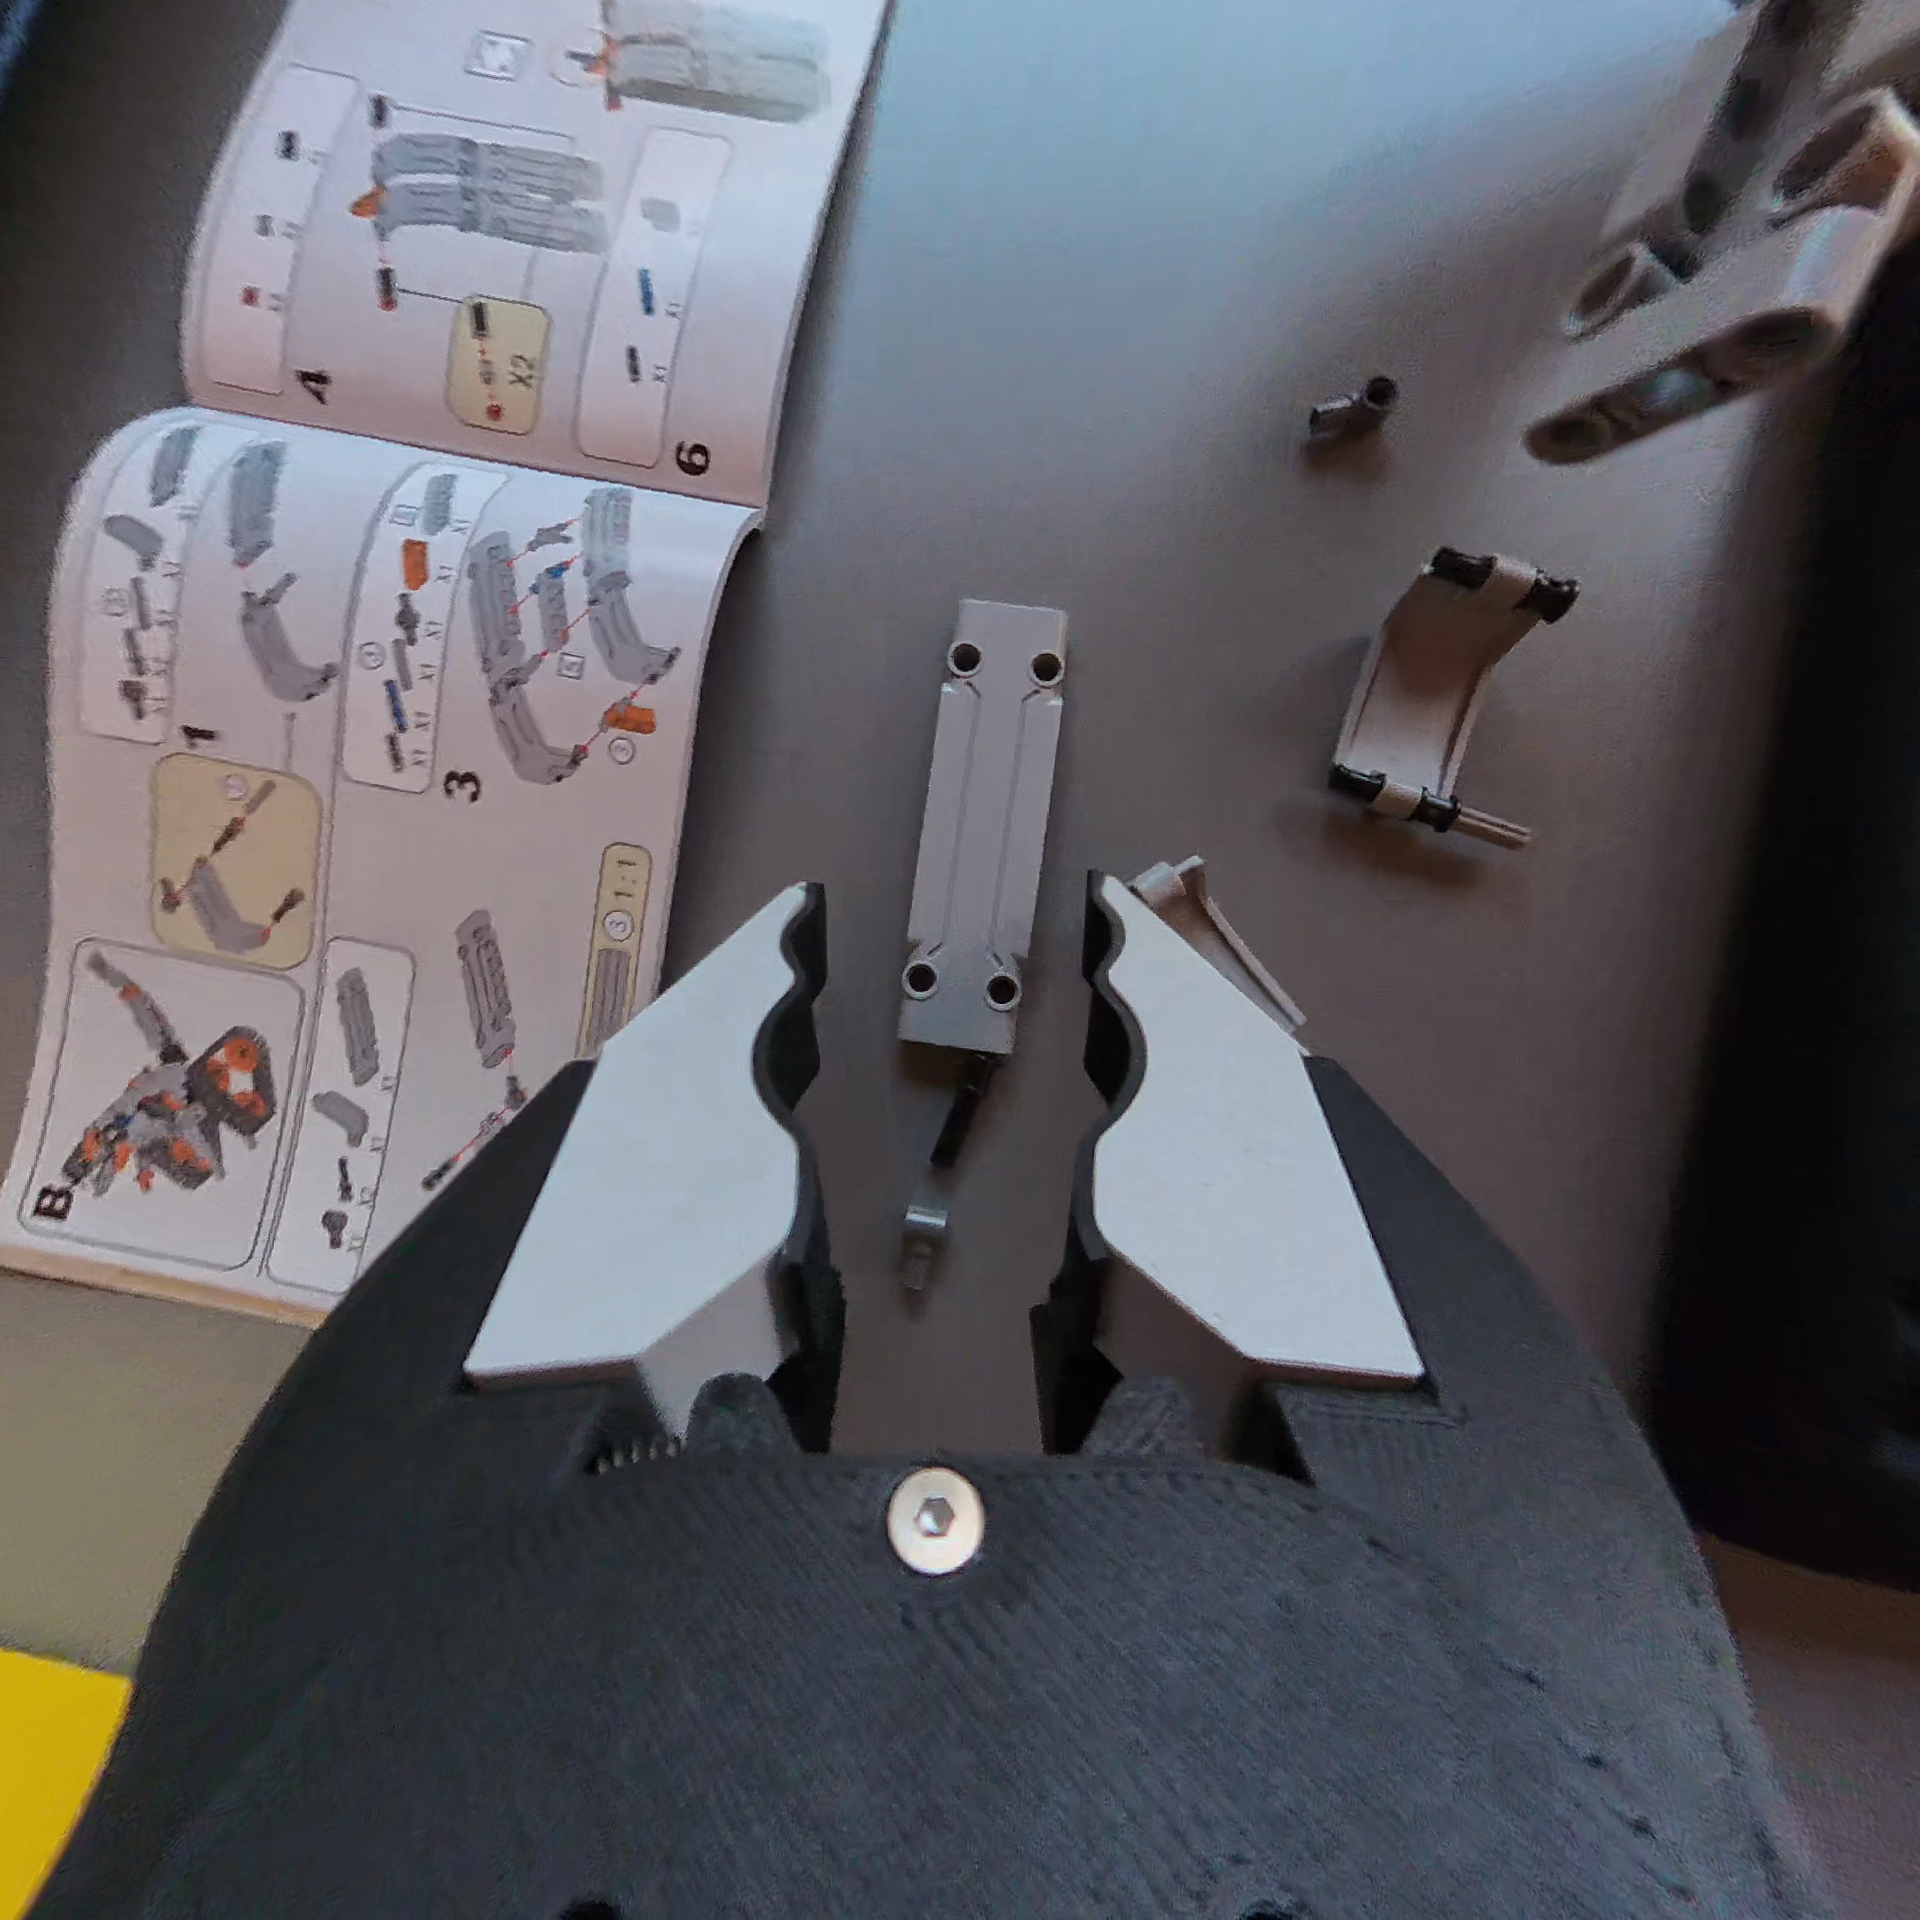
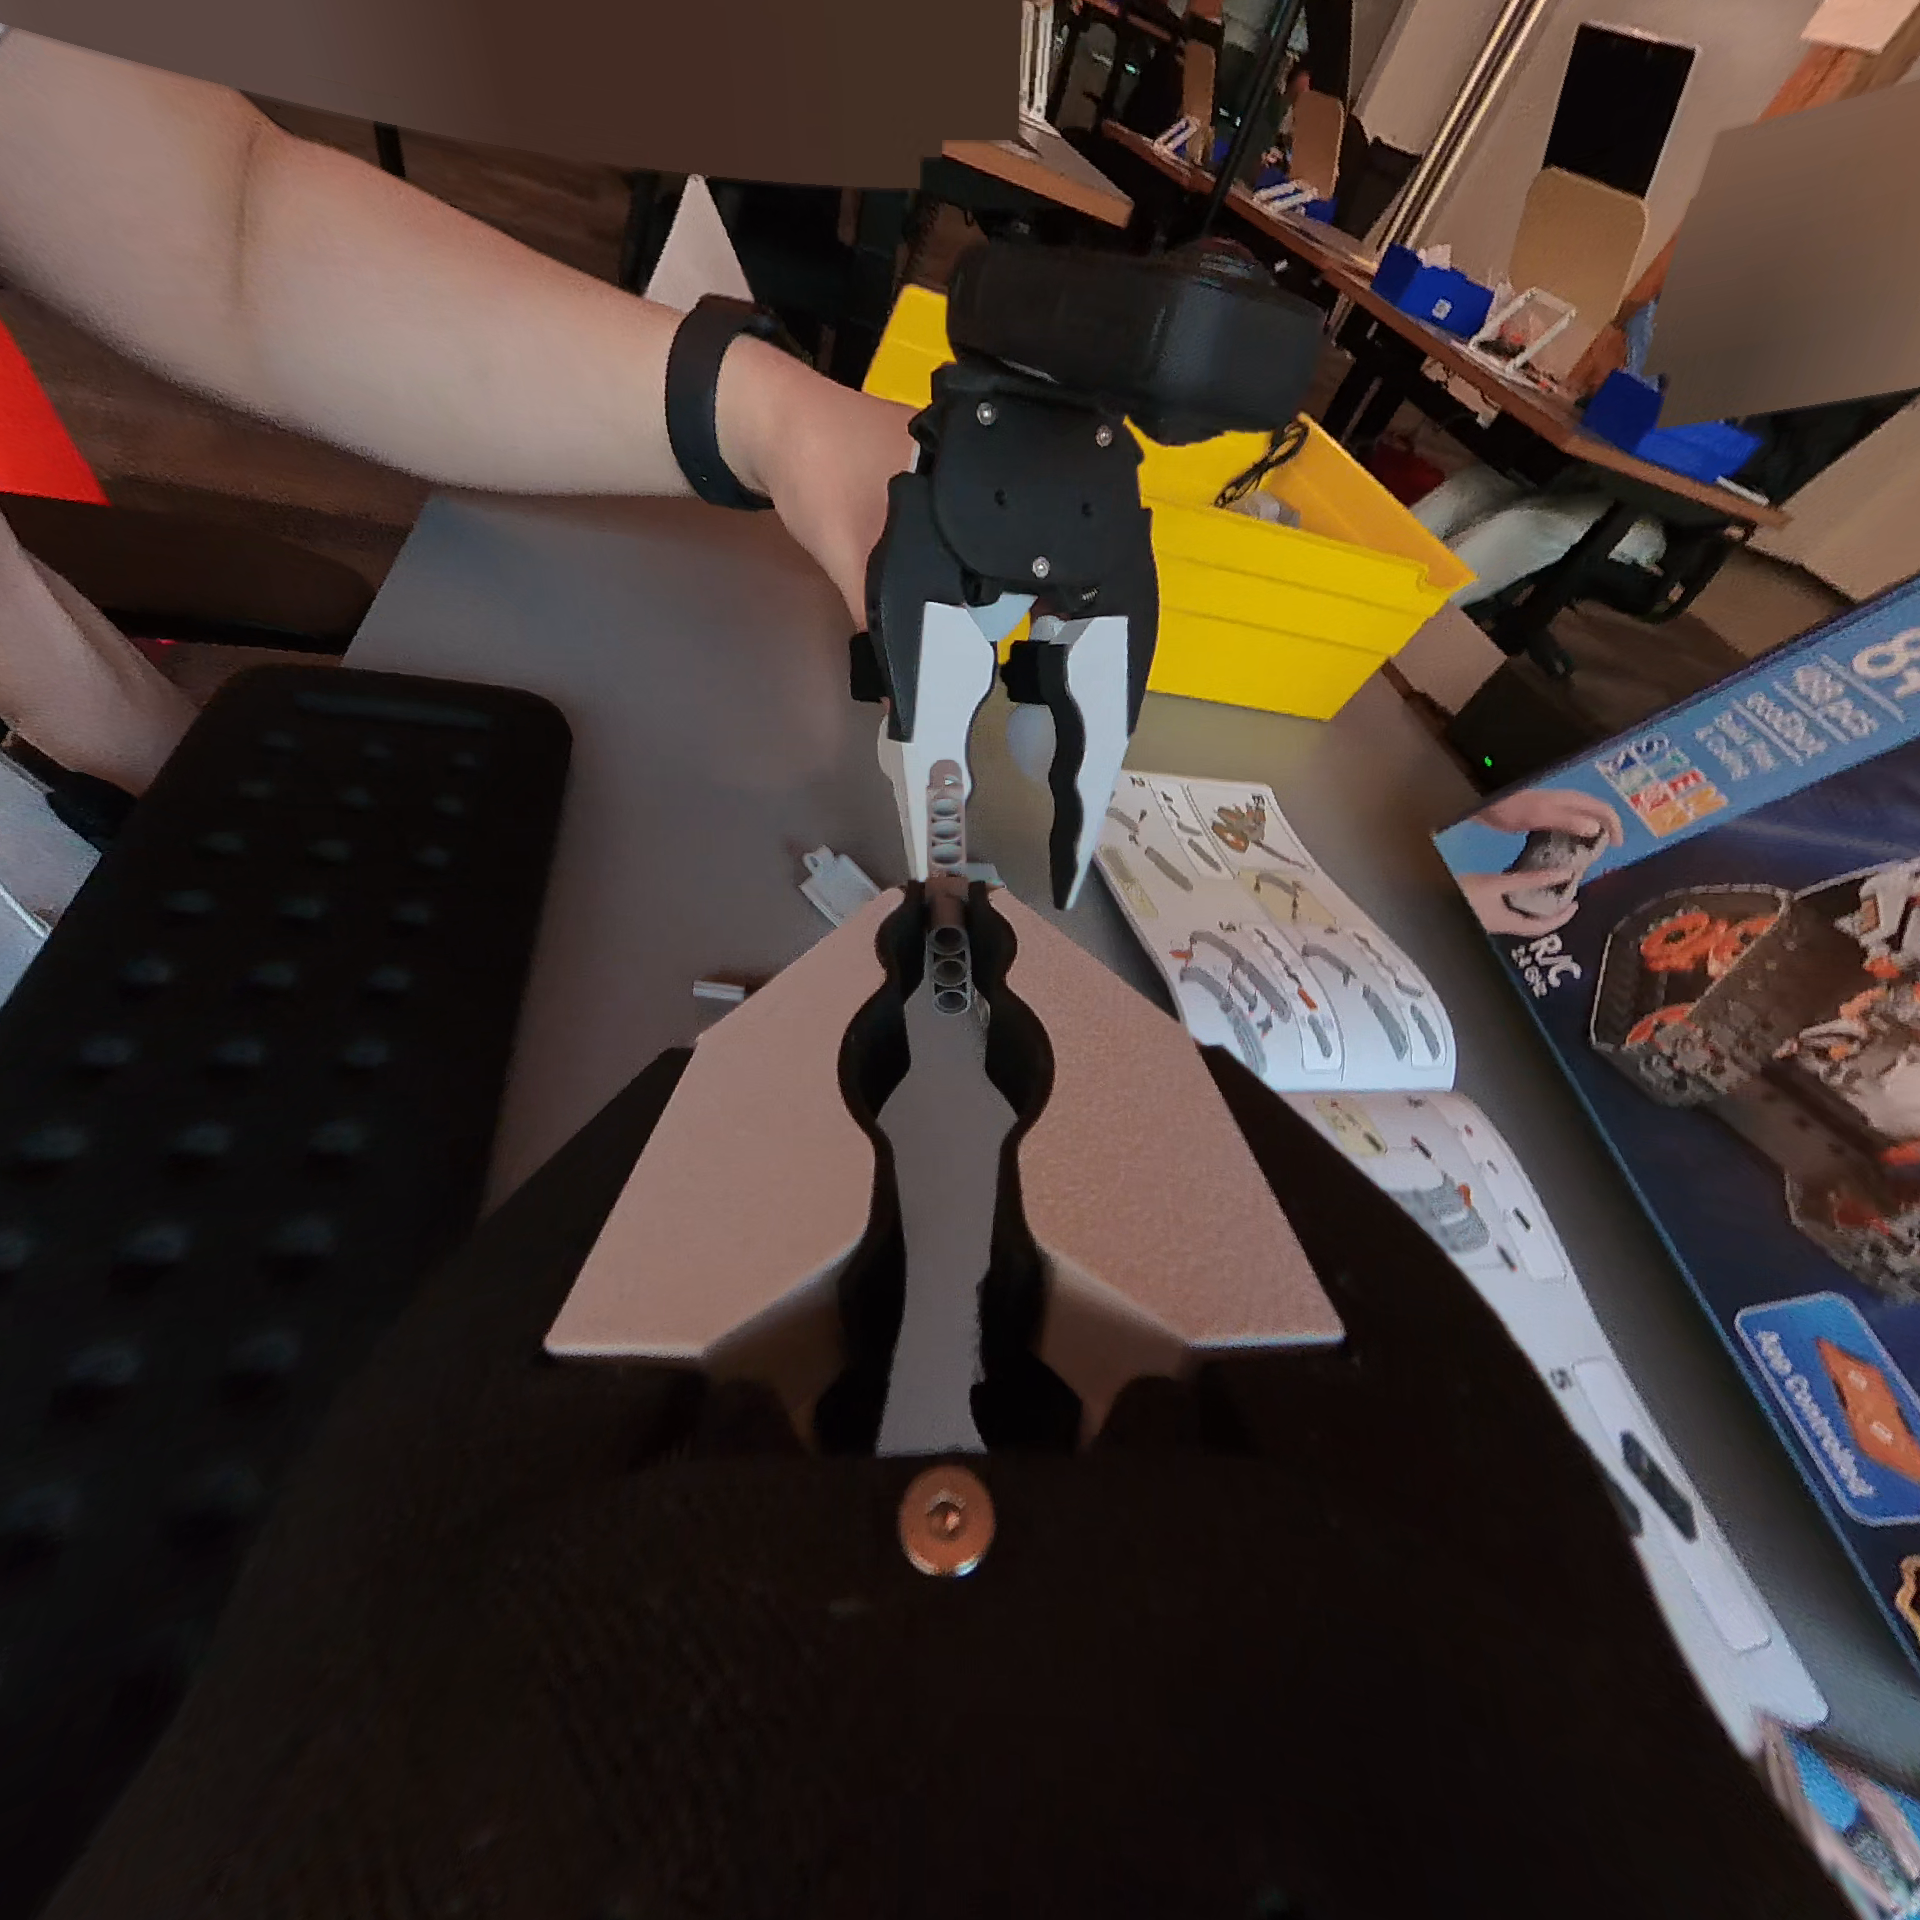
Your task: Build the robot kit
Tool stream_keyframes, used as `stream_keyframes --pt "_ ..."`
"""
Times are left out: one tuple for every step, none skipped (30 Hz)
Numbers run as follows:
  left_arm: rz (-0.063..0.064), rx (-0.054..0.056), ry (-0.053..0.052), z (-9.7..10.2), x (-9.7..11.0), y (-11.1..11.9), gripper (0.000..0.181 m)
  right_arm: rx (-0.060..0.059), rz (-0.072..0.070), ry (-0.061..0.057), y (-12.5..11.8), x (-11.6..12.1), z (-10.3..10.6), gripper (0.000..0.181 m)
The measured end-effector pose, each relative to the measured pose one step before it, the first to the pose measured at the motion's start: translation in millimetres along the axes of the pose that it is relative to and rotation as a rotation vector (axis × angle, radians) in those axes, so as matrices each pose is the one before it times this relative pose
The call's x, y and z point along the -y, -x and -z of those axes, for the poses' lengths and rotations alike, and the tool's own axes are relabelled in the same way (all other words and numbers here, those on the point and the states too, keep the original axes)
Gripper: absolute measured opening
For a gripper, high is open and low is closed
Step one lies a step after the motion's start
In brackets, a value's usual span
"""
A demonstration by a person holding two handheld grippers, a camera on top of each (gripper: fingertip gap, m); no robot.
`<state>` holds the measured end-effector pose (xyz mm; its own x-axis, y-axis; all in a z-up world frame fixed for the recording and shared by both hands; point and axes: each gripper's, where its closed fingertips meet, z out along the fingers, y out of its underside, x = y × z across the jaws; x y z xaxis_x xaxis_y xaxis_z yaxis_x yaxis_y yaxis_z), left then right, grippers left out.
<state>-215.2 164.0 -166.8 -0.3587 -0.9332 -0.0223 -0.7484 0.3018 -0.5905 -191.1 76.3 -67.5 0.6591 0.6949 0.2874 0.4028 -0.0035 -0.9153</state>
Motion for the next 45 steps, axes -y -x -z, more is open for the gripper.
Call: stream_keyframes --pt "-0.0108 -0.0154 0.0299 -3.77 -3.32 -1.45 0.049 -0.0047 -0.0168 0.0048 -1.57 -3.22 2.21 0.006" --pt "-0.0067 -0.0067 0.0287 -3.64 -3.80 -0.11 0.050 -0.0082 -0.0092 0.0032 -1.91 -1.70 2.23 0.006" --pt "-0.0025 -0.0037 -0.0128 -0.42 2.35 0.19 0.043 -0.0072 -0.0041 0.0047 -1.70 -0.96 1.80 0.006" --pt "0.0045 -0.0080 -0.0029 -0.01 0.64 -0.10 0.033 -0.0067 -0.0019 0.0043 -1.67 -0.44 1.40 0.006" --pt "0.0072 -0.0075 0.0046 -0.25 -0.86 -0.09 0.024 -0.0044 -0.0023 0.0022 -1.20 -0.21 0.85 0.006" --pt "0.0055 -0.0040 -0.0039 0.07 0.40 -0.20 0.024 -0.0013 -0.0047 0.0014 -0.69 -0.26 0.58 0.006" --pt "0.0061 0.0001 -0.0049 0.56 0.24 -0.13 0.024 -0.0031 -0.0043 0.0012 -0.71 -0.35 0.47 0.006" --pt "0.0157 0.0063 -0.0185 1.59 1.95 0.52 0.023 -0.0073 -0.0044 0.0024 -1.15 -0.43 0.43 0.007" --pt "0.0322 -0.0160 -0.0383 3.21 4.47 -2.49 0.024 -0.0119 -0.0099 0.0022 -1.98 -0.45 0.38 0.007" --pt "0.0534 -0.0451 -0.0539 4.84 6.86 -6.19 0.024 -0.0069 -0.0161 -0.0054 -1.53 0.43 0.25 0.006" --pt "0.0670 -0.0537 -0.0651 6.66 8.50 -7.01 0.024 0.0006 -0.0234 -0.0119 -0.55 1.31 0.27 0.006" --pt "0.0705 -0.0557 -0.0739 8.09 9.44 -7.42 0.024 -0.0014 -0.0257 -0.0159 -0.90 2.12 0.33 0.006" --pt "0.0670 -0.0635 -0.0795 9.43 9.91 -9.08 0.023 -0.0043 -0.0232 -0.0184 -1.35 2.63 0.71 0.006" --pt "0.0632 -0.0686 -0.0736 10.44 8.73 -10.93 0.023 -0.0011 -0.0195 -0.0204 -0.74 3.18 1.01 0.006" --pt "0.0542 -0.0698 -0.0619 11.07 7.45 -11.33 0.023 -0.0026 -0.0140 -0.0224 -0.82 3.48 1.48 0.006" --pt "0.0310 -0.0756 -0.0556 11.70 6.10 -13.76 0.023 -0.0122 -0.0027 -0.0253 -1.53 4.30 1.71 0.006" --pt "0.0091 -0.0596 -0.0491 11.91 5.04 -13.43 0.023 -0.0118 0.0059 -0.0240 -0.90 4.13 1.46 0.006" --pt "0.0050 -0.0164 -0.0339 11.40 3.16 -7.80 0.023 -0.0051 0.0045 -0.0179 0.16 3.14 0.53 0.006" --pt "0.0079 0.0111 -0.0233 11.00 2.40 -3.98 0.023 0.0006 0.0000 -0.0116 0.93 1.80 -0.32 0.006" --pt "0.0081 0.0154 -0.0240 12.96 2.49 -4.24 0.023 0.0029 -0.0029 -0.0036 1.08 0.19 -1.24 0.007" --pt "0.0103 0.0198 -0.0274 12.43 4.17 -2.41 0.023 0.0050 -0.0029 0.0052 1.43 -1.19 -1.93 0.007" --pt "0.0133 0.0346 -0.0255 13.39 4.54 0.97 0.023 0.0052 -0.0013 0.0099 1.43 -1.93 -2.32 0.006" --pt "0.0098 0.0452 -0.0179 15.93 3.93 3.24 0.023 0.0029 0.0016 0.0111 1.20 -2.12 -2.36 0.006" --pt "0.0015 0.0403 -0.0131 14.29 4.10 4.05 0.023 0.0029 0.0036 0.0096 1.29 -1.76 -2.29 0.006" --pt "0.0065 0.0428 -0.0086 13.59 3.97 6.15 0.023 0.0026 0.0025 0.0086 1.14 -1.67 -1.97 0.006" --pt "0.0158 0.0472 -0.0069 13.53 4.24 9.25 0.023 0.0027 0.0007 0.0067 0.92 -1.60 -1.82 0.006" --pt "0.0181 0.0364 -0.0085 12.92 4.78 9.74 0.023 0.0040 -0.0026 0.0055 0.92 -1.55 -1.47 0.006" --pt "0.0251 0.0194 -0.0023 12.76 4.47 10.92 0.023 0.0017 -0.0045 0.0050 0.31 -1.67 -1.30 0.007" --pt "0.0349 0.0167 0.0010 9.99 4.64 10.55 0.023 0.0014 -0.0043 0.0046 0.13 -1.46 -1.10 0.007" --pt "0.0329 0.0076 -0.0102 8.18 5.78 9.10 0.023 -0.0010 -0.0035 0.0058 -0.42 -1.79 -0.78 0.006" --pt "0.0289 -0.0081 -0.0178 7.07 6.29 6.91 0.023 -0.0023 -0.0018 0.0063 -0.48 -1.74 -0.56 0.007" --pt "0.0203 0.0024 -0.0129 6.03 5.70 7.67 0.023 -0.0032 -0.0008 0.0069 -0.78 -1.78 -0.31 0.006" --pt "0.0082 0.0385 -0.0053 6.58 4.71 11.95 0.023 -0.0051 0.0004 0.0062 -0.96 -1.51 -0.09 0.006" --pt "0.0032 0.0745 0.0025 4.26 2.85 17.40 0.023 -0.0047 0.0009 0.0030 -0.80 -0.82 0.11 0.006" --pt "-0.0050 0.0916 0.0104 2.67 1.46 19.91 0.023 -0.0040 0.0004 0.0011 -0.74 -0.42 0.29 0.006" --pt "-0.0124 0.0899 0.0154 0.71 0.51 19.39 0.023 -0.0042 0.0007 0.0029 -0.79 -0.71 0.05 0.006" --pt "-0.0092 0.0976 0.0136 -0.44 0.80 20.12 0.023 -0.0045 0.0020 0.0058 -0.94 -1.13 -0.13 0.006" --pt "-0.0145 0.0898 0.0168 -1.78 -0.37 16.99 0.023 -0.0053 0.0037 0.0074 -0.82 -1.55 -0.30 0.006" --pt "-0.0217 0.0651 0.0210 -2.58 -0.87 12.69 0.023 -0.0038 0.0045 0.0079 -0.51 -1.55 -0.39 0.006" --pt "-0.0149 0.0628 0.0254 -3.40 -1.89 11.35 0.023 -0.0004 0.0028 0.0082 -0.01 -1.67 -0.55 0.006" --pt "-0.0114 0.0512 0.0240 -3.44 -2.06 8.79 0.023 0.0002 0.0023 0.0081 0.14 -1.70 -0.73 0.006" --pt "-0.0135 0.0245 0.0185 -4.11 -1.81 3.89 0.023 0.0014 0.0025 0.0077 0.37 -1.60 -0.82 0.006" --pt "-0.0104 0.0212 0.0194 -3.75 -1.76 3.58 0.023 0.0008 0.0029 0.0076 0.33 -1.45 -0.86 0.007" --pt "-0.0099 0.0209 0.0176 -3.34 -2.09 2.99 0.023 0.0012 0.0031 0.0067 0.29 -1.35 -0.87 0.007" --pt "-0.0111 0.0125 0.0127 -4.27 -1.09 1.78 0.023 0.0021 0.0013 0.0066 0.47 -1.36 -0.82 0.007"
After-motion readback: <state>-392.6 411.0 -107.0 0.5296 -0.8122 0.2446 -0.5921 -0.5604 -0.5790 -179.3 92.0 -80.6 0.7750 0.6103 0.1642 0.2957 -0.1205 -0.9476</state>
